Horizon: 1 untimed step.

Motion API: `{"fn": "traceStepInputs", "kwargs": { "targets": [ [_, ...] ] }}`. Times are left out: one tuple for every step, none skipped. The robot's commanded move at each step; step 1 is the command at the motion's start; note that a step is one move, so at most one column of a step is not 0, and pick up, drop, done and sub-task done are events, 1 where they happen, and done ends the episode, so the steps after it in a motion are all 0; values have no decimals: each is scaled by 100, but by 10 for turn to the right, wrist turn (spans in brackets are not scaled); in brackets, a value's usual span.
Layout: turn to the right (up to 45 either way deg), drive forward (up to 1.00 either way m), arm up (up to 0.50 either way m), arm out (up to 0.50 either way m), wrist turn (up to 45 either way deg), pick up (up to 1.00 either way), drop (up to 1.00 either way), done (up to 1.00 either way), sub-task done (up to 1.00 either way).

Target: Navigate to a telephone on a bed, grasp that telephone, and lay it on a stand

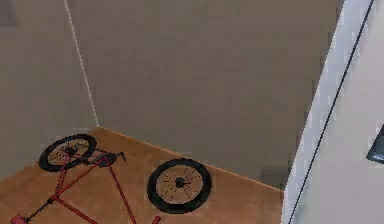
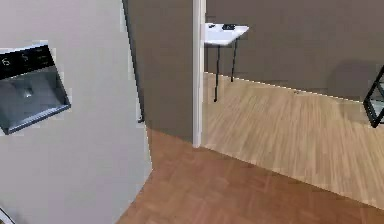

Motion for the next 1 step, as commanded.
{"fn": "traceStepInputs", "kwargs": {
  "targets": [
    [270,0,0,0,0,0,0,0,0]
  ]
}}
